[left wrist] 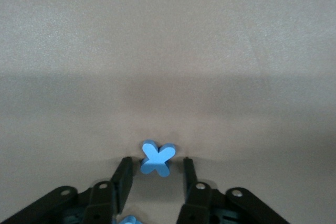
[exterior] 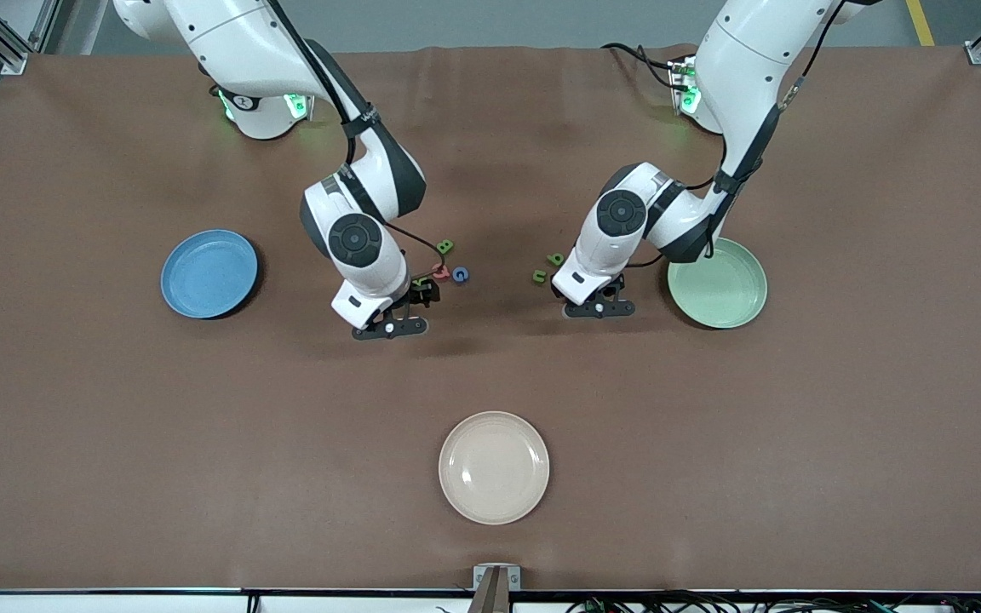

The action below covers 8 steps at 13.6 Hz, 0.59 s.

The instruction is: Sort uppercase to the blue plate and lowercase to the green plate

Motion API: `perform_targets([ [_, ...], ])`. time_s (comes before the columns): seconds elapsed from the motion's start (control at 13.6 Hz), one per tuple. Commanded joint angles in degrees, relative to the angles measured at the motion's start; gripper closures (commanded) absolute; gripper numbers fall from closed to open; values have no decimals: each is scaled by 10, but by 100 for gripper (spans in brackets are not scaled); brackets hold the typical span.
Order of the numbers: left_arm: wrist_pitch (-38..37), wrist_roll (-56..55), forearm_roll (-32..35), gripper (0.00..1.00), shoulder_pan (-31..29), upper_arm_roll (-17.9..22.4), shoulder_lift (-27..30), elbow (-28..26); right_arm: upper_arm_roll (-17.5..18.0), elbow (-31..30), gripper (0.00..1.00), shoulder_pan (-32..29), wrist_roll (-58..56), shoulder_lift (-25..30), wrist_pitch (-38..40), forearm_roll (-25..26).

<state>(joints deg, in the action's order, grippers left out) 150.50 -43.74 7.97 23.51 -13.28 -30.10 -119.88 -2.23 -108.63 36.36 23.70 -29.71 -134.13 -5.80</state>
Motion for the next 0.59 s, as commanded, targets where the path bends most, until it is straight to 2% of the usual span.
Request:
perform_targets([
  [0.0, 13, -14, 18, 60, 0, 1, -3, -1, -6, -55, 14, 11, 5, 6, -61, -2],
  [0.15, 13, -14, 24, 68, -3, 1, -3, 0, -6, -74, 14, 15, 4, 6, -79, -2],
  [0.51, 11, -51, 24, 85, -4, 1, 6, 2, -5, -76, 14, 27, 6, 6, -79, -3],
])
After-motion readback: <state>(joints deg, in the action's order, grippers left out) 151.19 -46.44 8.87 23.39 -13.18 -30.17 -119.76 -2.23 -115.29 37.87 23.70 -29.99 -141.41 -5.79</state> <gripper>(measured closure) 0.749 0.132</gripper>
